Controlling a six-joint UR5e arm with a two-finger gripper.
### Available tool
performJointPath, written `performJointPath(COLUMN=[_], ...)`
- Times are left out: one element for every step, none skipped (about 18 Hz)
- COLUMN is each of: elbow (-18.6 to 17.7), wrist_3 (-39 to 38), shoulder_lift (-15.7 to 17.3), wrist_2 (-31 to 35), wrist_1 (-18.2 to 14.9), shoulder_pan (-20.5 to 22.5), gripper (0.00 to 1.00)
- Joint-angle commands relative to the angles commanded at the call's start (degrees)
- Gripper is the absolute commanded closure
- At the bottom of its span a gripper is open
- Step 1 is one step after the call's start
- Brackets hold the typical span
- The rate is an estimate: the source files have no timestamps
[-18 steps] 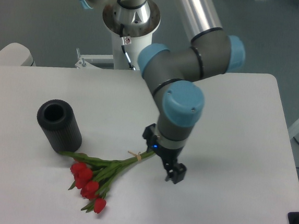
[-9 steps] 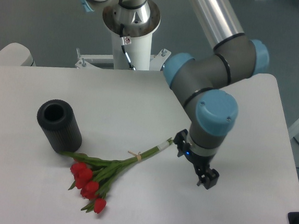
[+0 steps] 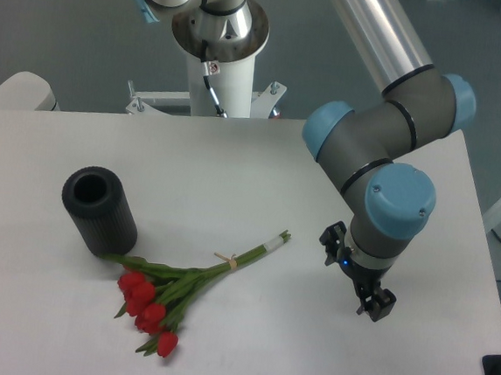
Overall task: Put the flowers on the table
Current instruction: 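Raise the open gripper and withdraw it away from the tulips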
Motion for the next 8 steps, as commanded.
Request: performJointPath(elbow=[0.00, 0.00, 0.00, -0.09, -0.18, -0.35, -0.35, -0.35], wrist_3=[0.09, 0.09, 0.09, 0.09, 0.00, 0.00, 0.00, 0.00], shoulder_lift=[0.00, 0.09, 0.09, 0.09, 0.09, 0.09, 0.09, 0.09], wrist_2=[0.00, 0.00, -0.09, 0.00, -0.09, 0.00, 0.00, 0.00], wrist_1=[-0.09, -0.09, -0.09, -0.09, -0.09, 0.00, 0.00, 0.00], shoulder_pan=[0.09, 0.09, 0.09, 0.09, 0.09, 0.09, 0.09, 0.09], gripper=[0.00, 0.00, 0.00, 0.00, 0.00, 0.00, 0.00, 0.00])
